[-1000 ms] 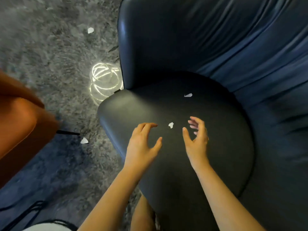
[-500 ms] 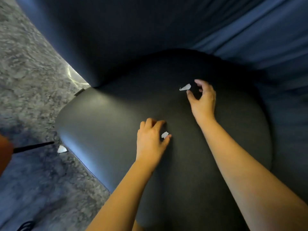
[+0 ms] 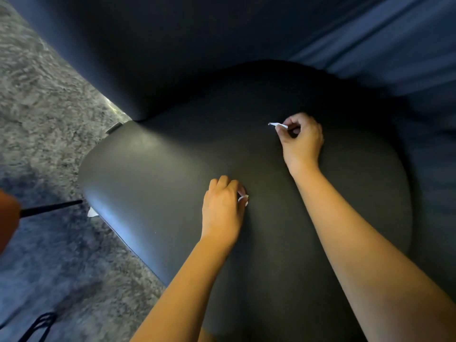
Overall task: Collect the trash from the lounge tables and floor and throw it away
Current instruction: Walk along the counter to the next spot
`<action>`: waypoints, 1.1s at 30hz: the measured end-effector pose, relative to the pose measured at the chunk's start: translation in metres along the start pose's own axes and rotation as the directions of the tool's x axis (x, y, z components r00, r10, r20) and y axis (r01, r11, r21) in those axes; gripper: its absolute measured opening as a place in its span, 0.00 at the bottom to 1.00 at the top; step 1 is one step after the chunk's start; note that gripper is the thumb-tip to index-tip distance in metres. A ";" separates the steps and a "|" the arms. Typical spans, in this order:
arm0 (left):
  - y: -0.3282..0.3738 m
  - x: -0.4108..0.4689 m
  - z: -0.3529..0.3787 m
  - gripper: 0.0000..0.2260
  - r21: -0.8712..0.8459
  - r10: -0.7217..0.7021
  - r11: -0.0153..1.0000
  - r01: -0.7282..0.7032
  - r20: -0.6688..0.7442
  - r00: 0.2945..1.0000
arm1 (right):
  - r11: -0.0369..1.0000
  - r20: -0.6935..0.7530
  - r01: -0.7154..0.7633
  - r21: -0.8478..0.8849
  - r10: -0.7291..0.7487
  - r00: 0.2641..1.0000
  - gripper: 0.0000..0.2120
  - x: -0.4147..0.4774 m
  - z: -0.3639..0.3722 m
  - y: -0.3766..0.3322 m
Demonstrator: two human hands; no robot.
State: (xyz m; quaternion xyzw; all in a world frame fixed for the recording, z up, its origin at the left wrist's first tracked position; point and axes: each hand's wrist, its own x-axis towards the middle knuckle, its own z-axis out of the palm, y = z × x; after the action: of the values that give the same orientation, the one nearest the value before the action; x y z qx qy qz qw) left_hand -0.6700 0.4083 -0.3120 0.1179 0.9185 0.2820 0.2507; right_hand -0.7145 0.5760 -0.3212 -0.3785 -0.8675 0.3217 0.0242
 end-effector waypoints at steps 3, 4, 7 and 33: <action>0.004 -0.006 -0.006 0.01 -0.061 -0.047 0.997 0.045 -0.025 0.999 | 0.985 0.012 -0.019 0.174 0.018 1.000 0.03 -0.026 -0.012 -0.004; 0.005 -0.010 -0.010 0.01 -0.075 -0.053 0.996 0.049 -0.054 0.997 | 0.977 0.019 -0.009 0.214 0.005 1.000 0.04 -0.038 -0.019 -0.005; 0.012 -0.027 -0.029 0.02 -0.152 -0.108 0.985 0.083 -0.169 0.980 | 0.952 0.071 0.052 0.301 -0.077 0.995 0.06 -0.077 -0.041 -0.010; -0.061 -0.429 -0.236 0.05 -0.591 -0.524 0.806 0.001 -0.714 0.464 | 0.615 0.489 0.422 0.665 -0.787 0.376 0.06 -0.450 -0.100 -0.211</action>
State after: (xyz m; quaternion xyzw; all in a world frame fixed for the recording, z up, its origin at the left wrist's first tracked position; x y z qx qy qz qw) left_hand -0.4359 0.0971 -0.0098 -0.2578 0.8145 0.4910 -0.1707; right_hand -0.5009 0.2211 -0.0298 0.1633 -0.7752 0.5960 -0.1314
